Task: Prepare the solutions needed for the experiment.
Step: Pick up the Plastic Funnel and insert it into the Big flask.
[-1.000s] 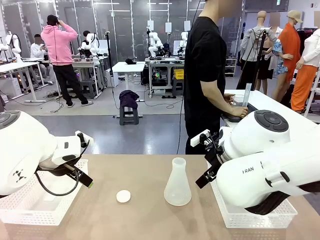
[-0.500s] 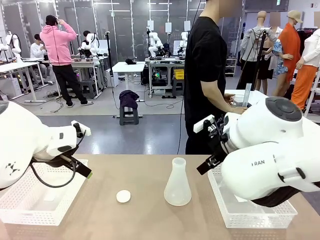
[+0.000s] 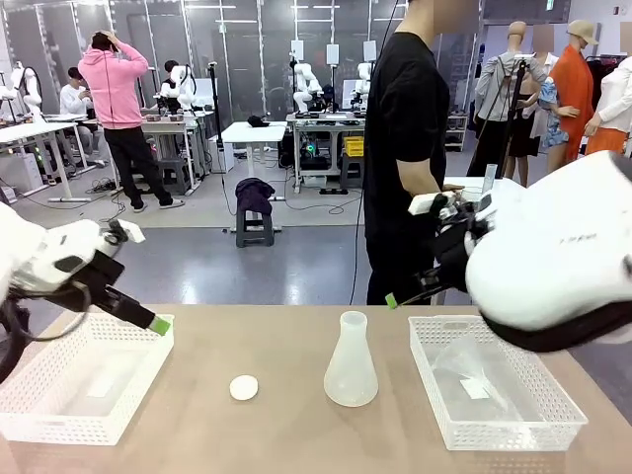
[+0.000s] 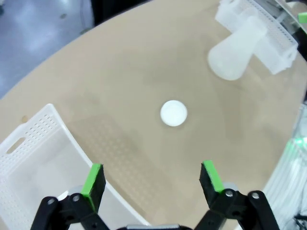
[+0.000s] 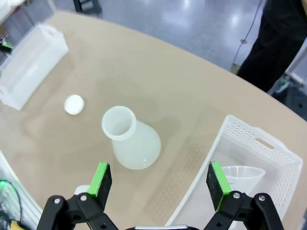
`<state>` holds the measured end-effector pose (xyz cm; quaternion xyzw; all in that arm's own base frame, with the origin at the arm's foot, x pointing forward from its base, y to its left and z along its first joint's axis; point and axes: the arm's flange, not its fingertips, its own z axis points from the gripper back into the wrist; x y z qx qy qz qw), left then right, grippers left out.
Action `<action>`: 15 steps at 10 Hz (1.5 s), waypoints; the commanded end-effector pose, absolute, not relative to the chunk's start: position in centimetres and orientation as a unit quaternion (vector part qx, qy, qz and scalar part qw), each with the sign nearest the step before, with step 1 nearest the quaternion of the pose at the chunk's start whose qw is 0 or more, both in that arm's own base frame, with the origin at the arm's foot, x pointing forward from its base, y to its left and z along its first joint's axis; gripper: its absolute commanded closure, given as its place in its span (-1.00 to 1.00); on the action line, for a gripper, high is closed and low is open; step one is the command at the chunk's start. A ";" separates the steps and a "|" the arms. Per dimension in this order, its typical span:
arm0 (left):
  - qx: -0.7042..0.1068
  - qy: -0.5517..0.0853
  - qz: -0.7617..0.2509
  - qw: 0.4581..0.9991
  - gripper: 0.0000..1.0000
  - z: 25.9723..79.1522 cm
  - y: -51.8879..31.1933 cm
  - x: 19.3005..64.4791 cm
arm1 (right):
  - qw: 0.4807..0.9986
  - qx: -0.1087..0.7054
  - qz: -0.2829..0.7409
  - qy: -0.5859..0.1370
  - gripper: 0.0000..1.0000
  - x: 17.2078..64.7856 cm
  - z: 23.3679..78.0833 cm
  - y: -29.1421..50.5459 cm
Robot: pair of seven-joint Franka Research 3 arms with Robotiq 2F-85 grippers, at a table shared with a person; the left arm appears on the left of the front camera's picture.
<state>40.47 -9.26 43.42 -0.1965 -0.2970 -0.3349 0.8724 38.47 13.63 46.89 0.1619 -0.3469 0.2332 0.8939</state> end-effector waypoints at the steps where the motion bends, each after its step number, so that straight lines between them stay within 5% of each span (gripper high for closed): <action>1: -0.261 -0.286 -0.345 0.855 -1.00 43.4 -7.4 43.0 | 0.890 0.222 0.221 -0.332 -1.00 40.3 47.1 11.5; 3: -0.301 -0.295 -0.339 0.841 -1.00 43.5 -7.0 43.5 | 0.890 0.248 0.203 -0.326 -1.00 40.9 47.0 11.7; 9: -0.258 -0.296 -0.328 0.859 -1.00 44.4 -7.1 41.6 | 0.895 0.219 0.203 -0.331 -1.00 39.4 48.2 12.0; 12: -0.459 -0.246 -0.299 0.800 -1.00 42.6 -5.0 45.4 | 0.856 0.383 0.168 -0.304 -1.00 42.2 46.6 9.8; 15: -0.562 -0.190 -0.251 0.765 -1.00 41.7 -4.6 46.4 | 0.833 0.472 0.106 -0.269 -1.00 43.4 45.7 8.8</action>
